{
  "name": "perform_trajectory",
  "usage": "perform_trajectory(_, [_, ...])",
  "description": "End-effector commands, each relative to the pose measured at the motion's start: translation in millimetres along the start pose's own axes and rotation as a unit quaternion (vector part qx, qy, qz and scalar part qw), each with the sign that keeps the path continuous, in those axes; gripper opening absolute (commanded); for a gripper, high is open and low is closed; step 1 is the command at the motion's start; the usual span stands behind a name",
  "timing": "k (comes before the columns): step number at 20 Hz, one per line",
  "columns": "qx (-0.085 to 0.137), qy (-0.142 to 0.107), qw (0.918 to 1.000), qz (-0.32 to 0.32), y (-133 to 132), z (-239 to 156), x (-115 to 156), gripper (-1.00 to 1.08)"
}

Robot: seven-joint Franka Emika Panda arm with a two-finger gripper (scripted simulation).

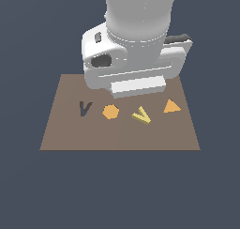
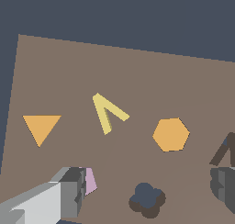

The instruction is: Insert a designated object into the corresponding slot on a board.

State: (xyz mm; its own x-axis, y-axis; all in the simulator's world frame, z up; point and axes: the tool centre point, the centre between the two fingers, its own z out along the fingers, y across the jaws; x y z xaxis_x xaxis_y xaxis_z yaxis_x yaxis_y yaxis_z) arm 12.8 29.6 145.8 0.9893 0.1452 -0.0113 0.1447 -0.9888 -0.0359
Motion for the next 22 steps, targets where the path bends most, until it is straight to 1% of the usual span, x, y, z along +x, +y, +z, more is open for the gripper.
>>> perform_trajectory(1, [-0.002, 0.0, 0.9995, -0.031, -2.5, 9.6, 4.7, 1.0])
perform_trajectory(4, [-0.004, 0.0, 0.997, -0.077, -6.7, 23.6, 11.6, 1.0])
perform_trajectory(6, [-0.006, 0.0, 0.9936, -0.112, -10.3, 34.6, 16.8, 1.0])
perform_trajectory(10, [-0.01, 0.0, 0.9835, -0.181, -18.3, 55.6, 26.0, 1.0])
perform_trajectory(14, [-0.013, 0.0, 0.9717, -0.236, -25.5, 72.6, 32.5, 1.0])
perform_trajectory(18, [-0.016, 0.0, 0.9609, -0.276, -31.4, 85.4, 36.9, 1.0])
perform_trajectory(22, [-0.018, 0.0, 0.9529, -0.303, -35.4, 93.7, 39.4, 1.0])
